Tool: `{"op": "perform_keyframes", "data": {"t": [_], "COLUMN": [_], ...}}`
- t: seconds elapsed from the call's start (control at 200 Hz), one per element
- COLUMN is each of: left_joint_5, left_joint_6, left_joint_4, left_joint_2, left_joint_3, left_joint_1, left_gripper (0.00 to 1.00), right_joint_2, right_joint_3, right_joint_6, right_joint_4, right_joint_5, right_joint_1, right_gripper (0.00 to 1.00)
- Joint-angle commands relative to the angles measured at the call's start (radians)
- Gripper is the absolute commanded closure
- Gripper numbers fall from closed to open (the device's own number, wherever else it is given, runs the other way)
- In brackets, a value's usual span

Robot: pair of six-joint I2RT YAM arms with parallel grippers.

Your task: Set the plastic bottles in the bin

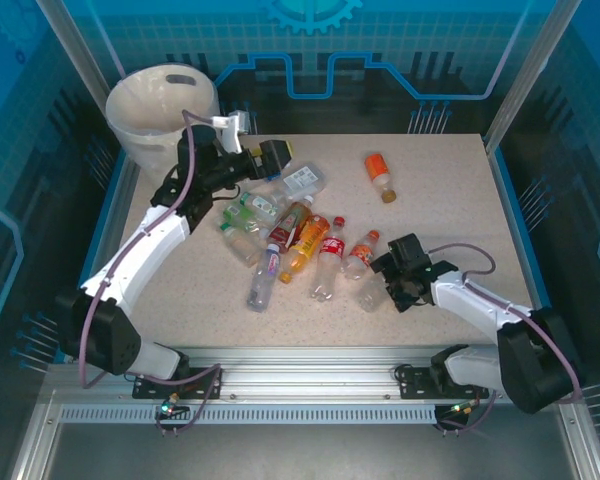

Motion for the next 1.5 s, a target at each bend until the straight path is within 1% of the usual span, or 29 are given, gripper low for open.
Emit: {"op": "perform_keyframes", "data": {"t": [0.0, 0.08, 0.325, 0.465, 0.57, 0.7, 0.79, 0.845, 0.885, 0.955, 1.025, 1.07, 1.135, 1.211, 1.306, 1.396, 1.411, 1.496], "left_joint_5": [-0.012, -0.019, -0.025, -0.017, -0.023, -0.025, -0.001, -0.011, -0.024, -0.011, 0.039, 0.103, 0.223, 0.357, 0.468, 0.514, 0.516, 0.508], "left_joint_6": [-0.029, -0.029, -0.006, -0.009, -0.014, -0.033, -0.056, -0.070, -0.078, -0.095, -0.101, -0.108, -0.132, -0.190, -0.289, -0.380, -0.389, -0.383], "left_joint_4": [0.066, 0.086, 0.058, 0.060, 0.069, 0.067, 0.045, 0.031, 0.039, 0.063, 0.109, 0.169, 0.276, 0.410, 0.591, 0.740, 0.758, 0.765], "left_joint_2": [-0.008, -0.003, 0.006, 0.013, 0.020, 0.036, 0.064, 0.075, 0.077, 0.074, 0.074, 0.079, 0.090, 0.115, 0.153, 0.189, 0.193, 0.202], "left_joint_3": [-0.065, -0.082, -0.071, -0.072, -0.079, -0.073, -0.051, -0.044, -0.050, -0.065, -0.082, -0.099, -0.117, -0.134, -0.151, -0.165, -0.166, -0.159], "left_joint_1": [-0.028, -0.039, -0.044, -0.046, -0.052, -0.061, -0.068, -0.076, -0.083, -0.085, -0.086, -0.086, -0.086, -0.088, -0.092, -0.097, -0.097, -0.108], "left_gripper": [0.01, 0.01, 0.01, 0.01, 0.01, 0.01, 0.01, 0.01, 0.01, 0.01, 0.01, 0.01, 0.01, 0.01, 0.01, 0.01, 0.01, 0.01], "right_joint_2": [0.022, 0.039, 0.064, 0.032, -0.007, -0.090, -0.152, -0.186, -0.208, -0.243, -0.265, -0.272, -0.272, -0.267, -0.255, -0.243, -0.241, -0.225], "right_joint_3": [0.025, 0.034, 0.012, -0.029, -0.032, -0.014, 0.024, 0.055, 0.073, 0.089, 0.093, 0.093, 0.095, 0.106, 0.132, 0.154, 0.158, 0.181], "right_joint_6": [0.033, 0.021, -0.023, -0.071, -0.125, -0.231, -0.367, -0.444, -0.489, -0.544, -0.579, -0.595, -0.621, -0.638, -0.639, -0.623, -0.620, -0.611], "right_joint_4": [0.026, 0.022, 0.020, 0.067, 0.069, 0.070, 0.087, 0.095, 0.110, 0.168, 0.253, 0.313, 0.406, 0.490, 0.568, 0.618, 0.648, 0.702], "right_joint_5": [0.064, 0.083, 0.120, 0.140, 0.161, 0.197, 0.211, 0.227, 0.227, 0.207, 0.166, 0.133, 0.072, -0.003, -0.092, -0.166, -0.176, -0.224], "right_joint_1": [0.011, 0.011, 0.009, -0.002, -0.006, -0.005, 0.003, 0.017, 0.023, 0.026, 0.026, 0.026, 0.026, 0.026, 0.026, 0.028, 0.028, 0.028], "right_gripper": [0.12, 0.14, 0.20, 0.32, 0.39, 0.43, 0.44, 0.45, 0.45, 0.45, 0.46, 0.46, 0.46, 0.46, 0.46, 0.46, 0.46, 0.46]}}
